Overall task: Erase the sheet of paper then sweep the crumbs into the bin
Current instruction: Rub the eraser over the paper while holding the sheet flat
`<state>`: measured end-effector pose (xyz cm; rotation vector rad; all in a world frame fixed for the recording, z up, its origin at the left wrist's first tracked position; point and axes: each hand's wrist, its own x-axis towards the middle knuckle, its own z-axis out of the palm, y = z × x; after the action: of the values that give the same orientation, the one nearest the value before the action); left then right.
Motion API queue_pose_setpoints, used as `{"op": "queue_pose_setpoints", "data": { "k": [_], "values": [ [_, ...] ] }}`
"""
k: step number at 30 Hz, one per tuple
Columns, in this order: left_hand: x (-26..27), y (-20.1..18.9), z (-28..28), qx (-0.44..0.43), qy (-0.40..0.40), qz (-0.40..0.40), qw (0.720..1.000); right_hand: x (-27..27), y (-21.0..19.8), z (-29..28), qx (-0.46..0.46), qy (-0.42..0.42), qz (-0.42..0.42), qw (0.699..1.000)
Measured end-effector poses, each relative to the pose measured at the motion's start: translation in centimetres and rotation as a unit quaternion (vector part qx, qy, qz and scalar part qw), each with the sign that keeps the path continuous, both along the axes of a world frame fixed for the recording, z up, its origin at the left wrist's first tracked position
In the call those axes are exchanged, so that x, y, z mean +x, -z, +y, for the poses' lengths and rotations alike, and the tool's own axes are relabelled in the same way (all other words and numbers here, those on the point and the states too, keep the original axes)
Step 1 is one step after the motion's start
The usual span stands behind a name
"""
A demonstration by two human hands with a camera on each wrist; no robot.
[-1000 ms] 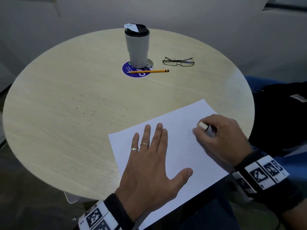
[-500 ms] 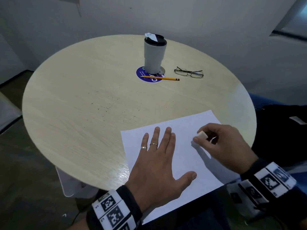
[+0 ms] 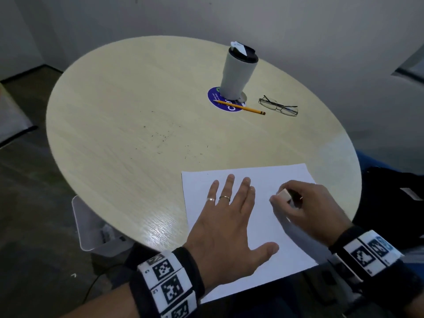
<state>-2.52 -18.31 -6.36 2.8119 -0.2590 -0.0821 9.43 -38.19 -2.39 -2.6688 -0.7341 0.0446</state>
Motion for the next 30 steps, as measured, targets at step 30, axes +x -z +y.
{"op": "queue_pose_setpoints", "data": {
  "k": [30],
  "values": [
    [3.6, -3.8, -3.8, 0.185, 0.197, 0.106, 0.957, 1.4, 3.6, -4.8, 0.563, 0.165, 0.203, 0.784]
  ]
}}
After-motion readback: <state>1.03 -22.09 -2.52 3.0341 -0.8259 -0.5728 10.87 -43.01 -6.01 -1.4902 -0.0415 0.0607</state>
